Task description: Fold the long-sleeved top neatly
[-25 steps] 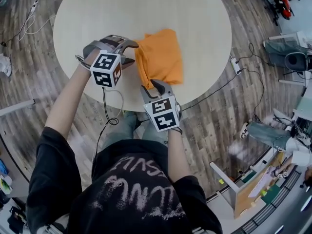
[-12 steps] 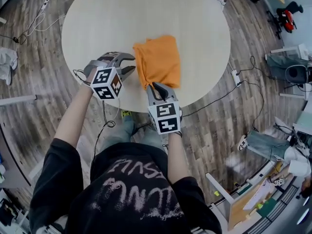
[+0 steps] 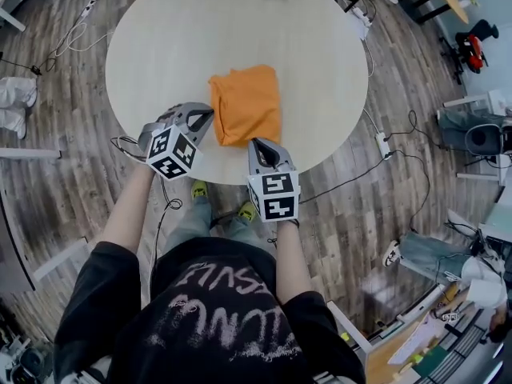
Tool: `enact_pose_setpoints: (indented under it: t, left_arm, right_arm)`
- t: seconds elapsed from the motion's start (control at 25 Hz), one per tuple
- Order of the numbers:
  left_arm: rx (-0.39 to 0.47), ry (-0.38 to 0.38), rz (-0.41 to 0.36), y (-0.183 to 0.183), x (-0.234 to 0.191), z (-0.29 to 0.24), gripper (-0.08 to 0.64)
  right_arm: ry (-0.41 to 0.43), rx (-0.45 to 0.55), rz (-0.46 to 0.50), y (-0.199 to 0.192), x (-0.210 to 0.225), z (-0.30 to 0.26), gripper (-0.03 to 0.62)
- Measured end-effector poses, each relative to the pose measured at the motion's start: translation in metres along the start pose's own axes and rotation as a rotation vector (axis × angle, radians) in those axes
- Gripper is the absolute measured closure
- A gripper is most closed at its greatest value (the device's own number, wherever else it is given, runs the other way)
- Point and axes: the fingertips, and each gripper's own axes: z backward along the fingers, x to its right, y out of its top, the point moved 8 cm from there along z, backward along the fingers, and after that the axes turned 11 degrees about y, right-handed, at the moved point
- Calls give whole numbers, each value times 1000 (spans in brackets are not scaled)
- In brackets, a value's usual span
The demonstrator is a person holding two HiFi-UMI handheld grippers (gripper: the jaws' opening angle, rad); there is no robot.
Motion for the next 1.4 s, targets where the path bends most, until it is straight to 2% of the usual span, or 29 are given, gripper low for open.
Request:
enact_pose_setpoints:
  t: [0.52,0.76,0.96,1.12,1.28,1.4]
  left_arm:
    - [7,143,242,21,33,50,549]
    - [44,274,366,29,32,74,549]
    - [95,391,400,43,28,102,549]
    - [124,441,429,54,33,120,549]
    - [151,475,411,66,35,137,549]
    - [174,501,401,73,35,151,549]
  right_arm:
    - [25,115,5,-9,14,52,588]
    - [26,162,11,-10,26,75,588]
    - [12,199,37,-8,33,95,588]
    - [6,225,72,-4,37,113,588]
    - [-9,273,107,6,40,130,588]
    - [-26,303,98,6,47,140,588]
